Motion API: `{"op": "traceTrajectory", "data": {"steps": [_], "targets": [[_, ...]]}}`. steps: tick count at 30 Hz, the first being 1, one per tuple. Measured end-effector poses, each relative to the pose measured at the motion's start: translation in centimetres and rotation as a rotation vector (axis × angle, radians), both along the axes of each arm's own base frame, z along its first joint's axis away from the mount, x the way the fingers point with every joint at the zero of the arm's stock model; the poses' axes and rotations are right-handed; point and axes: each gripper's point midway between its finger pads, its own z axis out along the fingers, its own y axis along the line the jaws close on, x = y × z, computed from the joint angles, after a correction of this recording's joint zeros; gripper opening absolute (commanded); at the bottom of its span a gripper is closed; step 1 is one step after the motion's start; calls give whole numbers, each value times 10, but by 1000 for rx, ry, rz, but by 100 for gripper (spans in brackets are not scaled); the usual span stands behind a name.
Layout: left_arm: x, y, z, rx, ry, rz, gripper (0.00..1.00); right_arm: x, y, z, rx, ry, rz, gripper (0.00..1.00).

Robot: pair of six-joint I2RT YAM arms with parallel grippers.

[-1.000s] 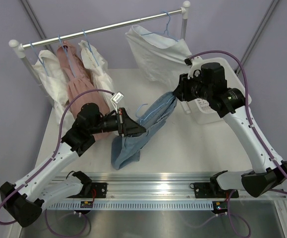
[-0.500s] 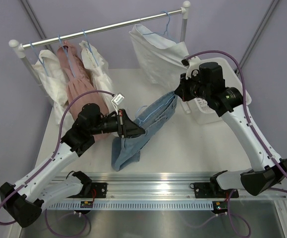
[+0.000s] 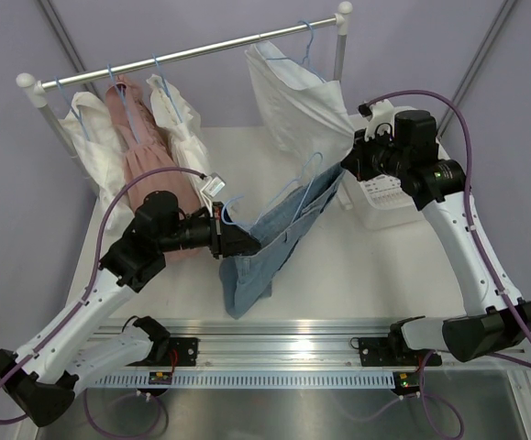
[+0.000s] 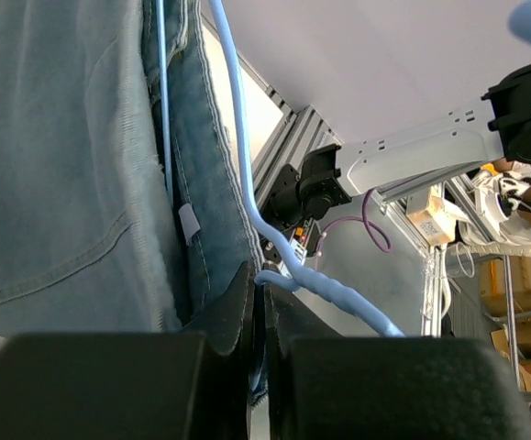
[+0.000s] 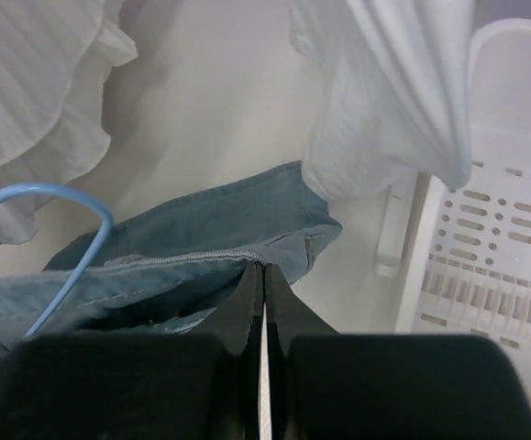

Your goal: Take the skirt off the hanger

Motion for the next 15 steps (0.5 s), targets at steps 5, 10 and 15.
{"op": "traceTrajectory", "data": {"steps": [5,10,15], "targets": [[0,0,6,-19,-4,10,0,-12,15,-15,32,13,128,0],[13,-6,35,-130,-50,60,0,-33,35,-38,88,78,294,0],[38,-18,58,-235,-74,113,0,-47,44,-53,117,122,369,0]]}}
